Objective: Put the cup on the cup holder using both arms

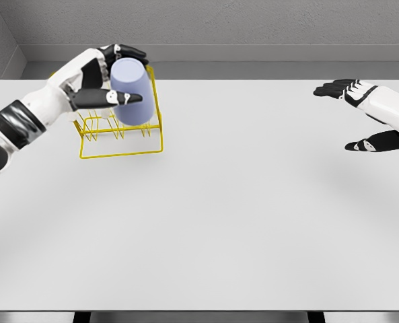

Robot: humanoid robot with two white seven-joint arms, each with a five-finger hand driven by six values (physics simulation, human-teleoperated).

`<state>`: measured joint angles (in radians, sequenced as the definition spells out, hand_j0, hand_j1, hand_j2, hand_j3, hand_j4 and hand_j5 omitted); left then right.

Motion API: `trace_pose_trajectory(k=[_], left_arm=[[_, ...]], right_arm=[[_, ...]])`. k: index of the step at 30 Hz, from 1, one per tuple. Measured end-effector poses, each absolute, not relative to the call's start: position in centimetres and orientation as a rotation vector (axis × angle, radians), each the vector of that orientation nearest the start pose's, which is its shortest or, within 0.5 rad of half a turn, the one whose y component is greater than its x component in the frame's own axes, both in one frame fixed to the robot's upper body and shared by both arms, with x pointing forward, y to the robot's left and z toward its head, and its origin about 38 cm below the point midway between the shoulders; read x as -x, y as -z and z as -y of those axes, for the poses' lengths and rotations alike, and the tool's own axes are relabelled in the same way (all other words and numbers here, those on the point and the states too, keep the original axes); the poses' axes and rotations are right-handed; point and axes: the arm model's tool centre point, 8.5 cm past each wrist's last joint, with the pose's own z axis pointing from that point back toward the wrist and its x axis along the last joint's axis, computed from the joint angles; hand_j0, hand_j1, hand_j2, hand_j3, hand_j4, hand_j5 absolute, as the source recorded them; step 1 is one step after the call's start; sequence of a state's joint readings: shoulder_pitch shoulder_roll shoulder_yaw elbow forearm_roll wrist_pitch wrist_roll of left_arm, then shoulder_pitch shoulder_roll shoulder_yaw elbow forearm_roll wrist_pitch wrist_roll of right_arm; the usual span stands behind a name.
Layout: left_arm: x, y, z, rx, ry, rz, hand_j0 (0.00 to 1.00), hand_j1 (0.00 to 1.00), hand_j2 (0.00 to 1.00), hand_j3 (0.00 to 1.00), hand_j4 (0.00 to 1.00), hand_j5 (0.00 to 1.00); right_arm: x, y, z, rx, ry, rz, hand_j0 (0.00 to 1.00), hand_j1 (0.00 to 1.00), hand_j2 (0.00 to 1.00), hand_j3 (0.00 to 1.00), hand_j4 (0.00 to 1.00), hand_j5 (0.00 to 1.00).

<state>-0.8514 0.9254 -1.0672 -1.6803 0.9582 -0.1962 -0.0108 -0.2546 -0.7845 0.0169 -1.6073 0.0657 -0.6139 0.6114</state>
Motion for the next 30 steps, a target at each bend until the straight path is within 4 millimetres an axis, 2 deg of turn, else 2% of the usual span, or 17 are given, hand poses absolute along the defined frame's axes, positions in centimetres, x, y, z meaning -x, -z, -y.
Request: trace_pose_trajectory(k=[8,13,14,30], left_arm=[[-44.03,-25.57,-25.59,0.371,0.726,1.658,0.69,0.69,0.69,0.69,0.69,0.69],[-44.17,-25.43,-25.68,0.365,0.724,1.654,0.97,0.97,0.97,0.97,0.97,0.97],[-44.22,-25.46,-25.69,0.363,0.725,1.654,1.00,1.00,1.00,1.00,1.00,1.00],[-44.31,-25.76,-25.56,0.357,0.737,1.663,1.00,1.00,1.00,1.00,1.00,1.00]], right_arm=[[-37.94,-26.42,36.85,0.357,-1.609,1.788,1.00,1.00,1.00,1.00,1.00,1.00],[-37.94,-26.43,36.83,0.357,-1.609,1.788,1.00,1.00,1.00,1.00,1.00,1.00],[-37.94,-26.43,36.84,0.357,-1.609,1.788,1.00,1.00,1.00,1.00,1.00,1.00],[-37.94,-26.42,36.85,0.357,-1.609,1.788,1.00,1.00,1.00,1.00,1.00,1.00]])
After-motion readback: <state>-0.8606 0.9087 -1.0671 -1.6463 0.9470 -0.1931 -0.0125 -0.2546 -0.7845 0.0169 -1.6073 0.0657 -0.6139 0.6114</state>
